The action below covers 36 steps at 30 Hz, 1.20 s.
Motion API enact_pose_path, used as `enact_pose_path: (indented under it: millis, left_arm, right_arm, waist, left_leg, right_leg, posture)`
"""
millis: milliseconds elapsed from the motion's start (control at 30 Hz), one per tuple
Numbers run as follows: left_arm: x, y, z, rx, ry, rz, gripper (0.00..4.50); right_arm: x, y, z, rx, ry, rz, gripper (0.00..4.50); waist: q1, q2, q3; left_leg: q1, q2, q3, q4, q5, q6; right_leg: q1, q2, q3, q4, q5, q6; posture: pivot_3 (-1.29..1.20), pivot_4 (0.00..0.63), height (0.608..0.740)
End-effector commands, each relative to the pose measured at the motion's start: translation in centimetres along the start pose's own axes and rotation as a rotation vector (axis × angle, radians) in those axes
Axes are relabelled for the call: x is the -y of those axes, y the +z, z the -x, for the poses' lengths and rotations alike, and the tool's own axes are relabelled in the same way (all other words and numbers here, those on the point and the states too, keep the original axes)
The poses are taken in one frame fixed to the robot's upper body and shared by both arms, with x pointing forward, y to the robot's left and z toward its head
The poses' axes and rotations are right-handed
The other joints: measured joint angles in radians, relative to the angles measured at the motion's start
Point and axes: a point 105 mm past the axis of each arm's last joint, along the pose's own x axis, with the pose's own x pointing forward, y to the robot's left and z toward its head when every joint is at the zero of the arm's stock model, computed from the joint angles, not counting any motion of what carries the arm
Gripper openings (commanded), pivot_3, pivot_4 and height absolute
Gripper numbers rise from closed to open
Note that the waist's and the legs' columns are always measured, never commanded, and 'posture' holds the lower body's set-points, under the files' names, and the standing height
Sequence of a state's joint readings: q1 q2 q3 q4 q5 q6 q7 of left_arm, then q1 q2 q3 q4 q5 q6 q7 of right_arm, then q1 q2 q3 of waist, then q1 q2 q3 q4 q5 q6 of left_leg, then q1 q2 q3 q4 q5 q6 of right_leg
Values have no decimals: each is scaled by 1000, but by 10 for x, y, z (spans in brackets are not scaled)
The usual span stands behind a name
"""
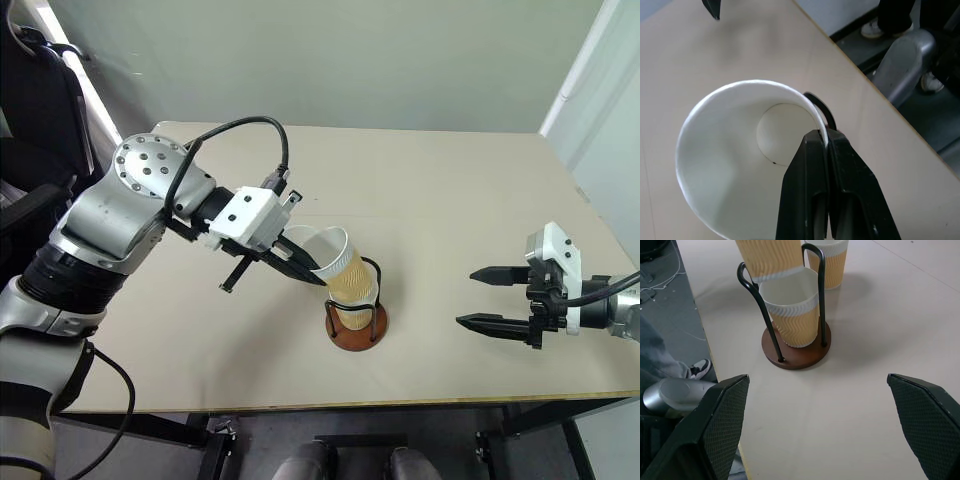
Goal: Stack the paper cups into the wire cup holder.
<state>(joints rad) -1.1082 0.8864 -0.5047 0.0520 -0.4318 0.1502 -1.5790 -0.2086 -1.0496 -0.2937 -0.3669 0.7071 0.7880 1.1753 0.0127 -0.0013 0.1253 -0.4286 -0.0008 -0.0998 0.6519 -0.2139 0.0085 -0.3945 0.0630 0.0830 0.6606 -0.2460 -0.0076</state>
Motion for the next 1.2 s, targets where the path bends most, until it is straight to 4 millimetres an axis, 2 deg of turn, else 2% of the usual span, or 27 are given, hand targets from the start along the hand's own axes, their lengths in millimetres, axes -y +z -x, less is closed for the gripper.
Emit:
enact_pose_path:
  millis: [33, 233, 333, 433, 600, 700, 867, 933, 1100, 1200]
  left_arm:
    - [3, -2, -1, -30, -34, -36, 17]
    - [1, -5, -3, -46, -40, -51, 17]
    - [2, -3, -5, -50, -50, -60, 620]
    - [2, 0, -6, -40, -52, -67, 1681]
    - [3, 0, -6, -42, -53, -69, 3510]
    - [2, -1, -6, -45, -51, -67, 4469]
    - [-3, 2, -4, -24, -24, -74, 4469]
    - [-15, 9, 3, 8, 45, -89, 4469]
    - [-33, 28, 43, 143, 225, -47, 4469]
    - [-21, 19, 69, 156, 286, 55, 4469]
  right_arm:
    - [-2, 12, 2, 20, -5, 49, 4500]
    - [-2, 11, 2, 20, -7, 47, 4500]
    - [-4, 12, 4, 24, -7, 47, 4500]
    - [-8, 17, 7, 59, 13, 54, 4500]
    - [-14, 68, 25, 405, 33, 124, 4500]
    - [-17, 65, 24, 388, 52, 118, 4500]
    - [-19, 49, 16, 304, 62, 94, 4500]
    - [-19, 47, 15, 295, 65, 94, 4500]
    - [-20, 47, 17, 295, 61, 93, 4500]
    - [-21, 49, 20, 309, 50, 88, 4500]
  waist:
    - [0, 0, 0]
    - [0, 0, 0]
    - [0, 0, 0]
    - [0, 0, 0]
    - [0, 1, 0]
    - [0, 0, 0]
    - [3, 1, 0]
    - [3, 1, 0]
    - [2, 1, 0]
    - [-4, 1, 0]
  left_leg:
    - [0, 0, 0, 0, 0, 0]
    - [0, 0, 0, 1, -1, 1]
    - [-1, 0, 0, 1, -1, 1]
    - [-1, 0, 0, 1, -1, 1]
    - [-1, 0, 0, 2, -1, 1]
    - [-1, 0, 0, 3, -1, 2]
    - [-2, 0, -1, 5, -2, 3]
    - [-3, 0, -1, 8, -3, 4]
    - [-6, 0, -1, 13, -4, 6]
    - [-6, 0, 0, 12, -4, 7]
  right_leg:
    - [0, 0, 0, 0, 0, 0]
    - [0, 0, 0, 0, 0, 0]
    - [0, 0, 0, 0, 0, 0]
    - [0, 0, 0, 0, 0, 0]
    - [0, 0, 0, 0, 0, 1]
    - [0, 0, 0, 0, 0, 1]
    - [1, 0, 0, 0, 0, 2]
    - [1, 0, 0, 0, 0, 2]
    - [0, 0, 0, 0, 2, 4]
    - [0, 0, 0, 0, 2, 5]
  posture:
    - [0, 150, 740]
    - [0, 150, 740]
    - [0, 150, 740]
    - [0, 150, 740]
    - [0, 150, 740]
    - [0, 150, 740]
    - [0, 150, 740]
    - [0, 150, 740]
    - [0, 150, 740]
    - [0, 150, 740]
